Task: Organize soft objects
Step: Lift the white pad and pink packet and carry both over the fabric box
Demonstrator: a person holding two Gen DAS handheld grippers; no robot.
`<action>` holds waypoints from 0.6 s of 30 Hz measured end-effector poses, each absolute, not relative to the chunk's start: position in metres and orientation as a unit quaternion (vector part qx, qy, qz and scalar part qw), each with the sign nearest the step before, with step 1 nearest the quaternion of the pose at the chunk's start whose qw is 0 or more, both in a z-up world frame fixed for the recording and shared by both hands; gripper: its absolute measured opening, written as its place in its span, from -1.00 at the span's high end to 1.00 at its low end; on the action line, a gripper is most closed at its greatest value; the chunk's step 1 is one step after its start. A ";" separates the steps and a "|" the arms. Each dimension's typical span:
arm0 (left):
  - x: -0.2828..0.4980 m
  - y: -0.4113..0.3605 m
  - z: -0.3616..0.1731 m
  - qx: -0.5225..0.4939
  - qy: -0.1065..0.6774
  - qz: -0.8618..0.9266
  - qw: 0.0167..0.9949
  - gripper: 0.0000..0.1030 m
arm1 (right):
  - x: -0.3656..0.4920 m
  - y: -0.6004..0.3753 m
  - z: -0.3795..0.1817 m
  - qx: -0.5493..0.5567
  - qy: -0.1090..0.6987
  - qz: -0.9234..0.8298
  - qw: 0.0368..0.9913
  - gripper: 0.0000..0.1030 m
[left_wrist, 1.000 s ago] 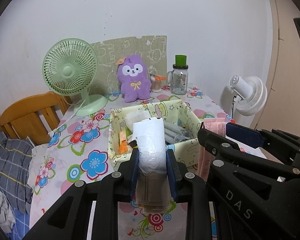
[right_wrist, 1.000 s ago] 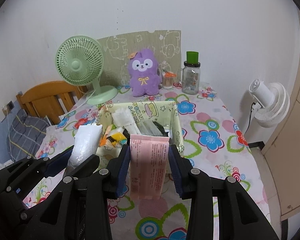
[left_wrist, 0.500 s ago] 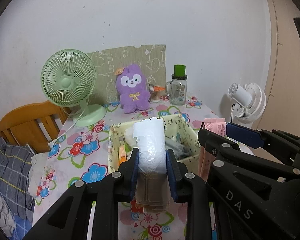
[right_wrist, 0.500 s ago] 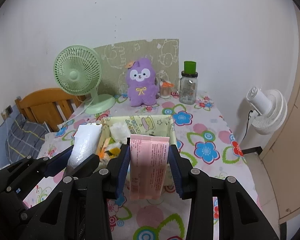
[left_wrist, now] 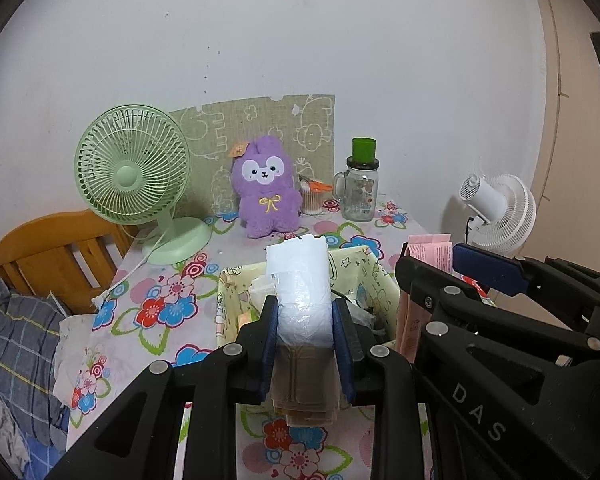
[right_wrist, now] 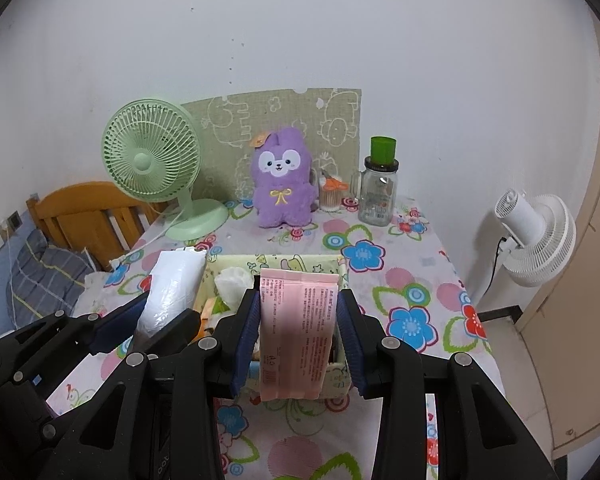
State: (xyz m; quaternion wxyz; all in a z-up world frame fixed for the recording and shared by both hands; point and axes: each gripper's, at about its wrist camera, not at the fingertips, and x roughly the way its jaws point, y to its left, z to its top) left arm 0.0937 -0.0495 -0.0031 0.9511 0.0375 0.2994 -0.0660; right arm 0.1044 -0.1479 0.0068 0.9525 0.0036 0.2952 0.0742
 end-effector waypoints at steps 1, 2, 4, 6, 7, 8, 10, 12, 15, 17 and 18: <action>0.095 -0.049 -0.003 0.037 0.299 -0.066 0.951 0.50 | 0.106 -0.147 0.007 0.004 0.295 0.075 0.953 0.17; 0.096 -0.049 -0.003 0.036 0.299 -0.065 0.951 0.50 | 0.109 -0.147 0.007 0.004 0.295 0.075 0.953 0.17; 0.100 -0.049 -0.004 0.034 0.300 -0.065 0.951 0.50 | 0.114 -0.148 0.007 0.004 0.296 0.076 0.952 0.17; 0.105 -0.048 -0.005 0.031 0.302 -0.066 0.951 0.50 | 0.119 -0.148 0.006 0.006 0.298 0.076 0.951 0.17; 0.107 -0.048 -0.006 0.030 0.303 -0.066 0.950 0.50 | 0.122 -0.148 0.005 0.007 0.300 0.077 0.951 0.17; 0.109 -0.047 -0.007 0.029 0.304 -0.066 0.950 0.50 | 0.125 -0.148 0.004 0.007 0.301 0.077 0.950 0.17; 0.114 -0.046 -0.008 0.028 0.306 -0.066 0.949 0.50 | 0.130 -0.148 0.003 0.007 0.304 0.076 0.950 0.17; 0.118 -0.046 -0.009 0.027 0.308 -0.065 0.949 0.50 | 0.133 -0.147 0.002 0.007 0.305 0.078 0.949 0.17; 0.125 -0.044 -0.013 0.026 0.314 -0.062 0.947 0.49 | 0.139 -0.147 -0.001 0.006 0.309 0.078 0.948 0.17; 0.130 -0.043 -0.016 0.026 0.319 -0.059 0.946 0.49 | 0.145 -0.147 -0.002 0.006 0.312 0.078 0.947 0.17; 0.133 -0.043 -0.018 0.026 0.321 -0.058 0.945 0.50 | 0.148 -0.147 -0.003 0.007 0.313 0.078 0.947 0.17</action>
